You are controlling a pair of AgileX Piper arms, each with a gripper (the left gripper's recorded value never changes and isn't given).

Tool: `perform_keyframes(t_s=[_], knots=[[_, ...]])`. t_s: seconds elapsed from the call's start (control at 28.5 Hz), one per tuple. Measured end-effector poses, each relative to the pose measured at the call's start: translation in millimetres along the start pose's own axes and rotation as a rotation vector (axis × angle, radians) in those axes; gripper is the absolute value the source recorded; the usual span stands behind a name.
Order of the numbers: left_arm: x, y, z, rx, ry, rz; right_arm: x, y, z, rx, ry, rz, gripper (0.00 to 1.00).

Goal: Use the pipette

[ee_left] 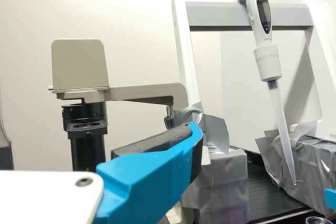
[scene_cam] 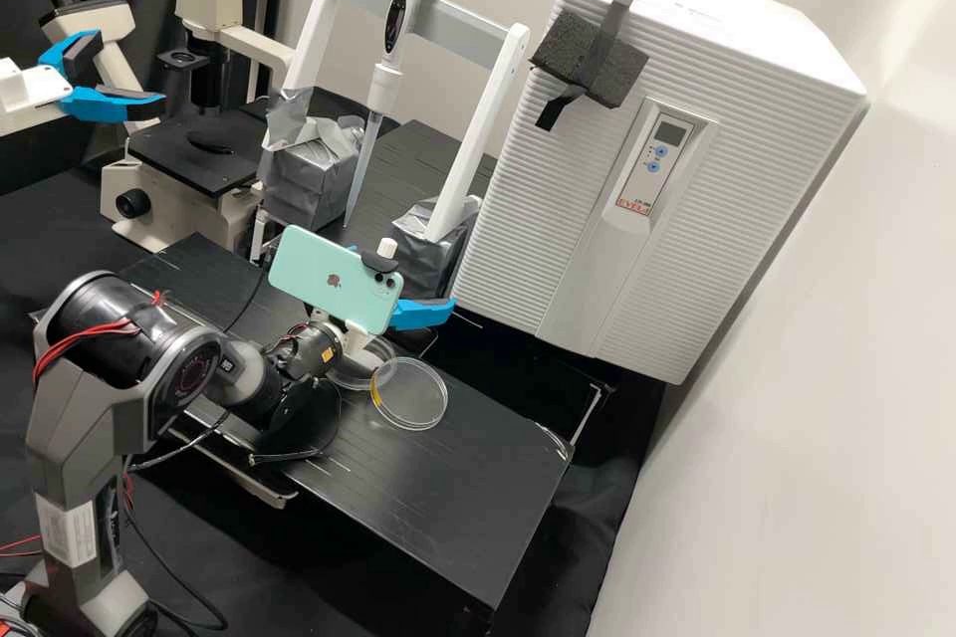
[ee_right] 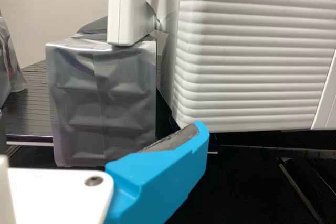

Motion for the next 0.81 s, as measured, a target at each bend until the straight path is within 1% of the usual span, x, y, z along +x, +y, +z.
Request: perform_keyframes(t_s=[0.25, 0.42, 0.49, 0.53, 0.56, 0.6, 0.63, 0.67, 0.7, 0.74, 0.81], knots=[[2.8, 0.6, 8.2, -0.006, -0.030, -0.001, 0.0, 0.2, -0.2, 0.000, 0.002, 0.003, 1.00], [4.0, -2.6, 15.4, -0.013, -0.051, -0.023, -0.3, 0.9, -0.8, 0.000, 0.004, 0.005, 1.00], [4.7, -4.1, 17.7, -0.016, -0.059, -0.028, -3.0, 4.3, -4.3, 0.001, 0.017, 0.015, 1.00], [5.1, -4.1, 18.1, -0.016, -0.060, -0.027, -4.9, 6.6, -7.0, 0.005, 0.027, 0.019, 1.00], [5.3, -5.0, 19.6, -0.018, -0.066, -0.030, -8.3, 11.8, -14.2, 0.009, 0.056, 0.021, 1.00], [5.6, -5.8, 19.5, -0.018, -0.065, -0.033, -11.4, 16.9, -20.0, 0.019, 0.081, 0.031, 1.00], [6.0, -5.2, 19.6, -0.016, -0.066, -0.030, -14.1, 20.8, -24.9, 0.025, 0.103, 0.039, 1.00], [6.5, -5.9, 19.8, -0.016, -0.067, -0.033, -18.4, 27.8, -33.2, 0.034, 0.140, 0.055, 1.00], [6.8, -5.5, 19.9, -0.016, -0.067, -0.032, -21.2, 32.3, -39.0, 0.037, 0.166, 0.065, 1.00], [6.8, -5.6, 20.2, -0.016, -0.068, -0.032, -23.1, 35.5, -43.3, 0.038, 0.183, 0.073, 1.00], [6.8, -5.6, 20.2, -0.016, -0.068, -0.032, -25.5, 43.2, -57.9, 0.050, 0.228, 0.091, 1.00]])
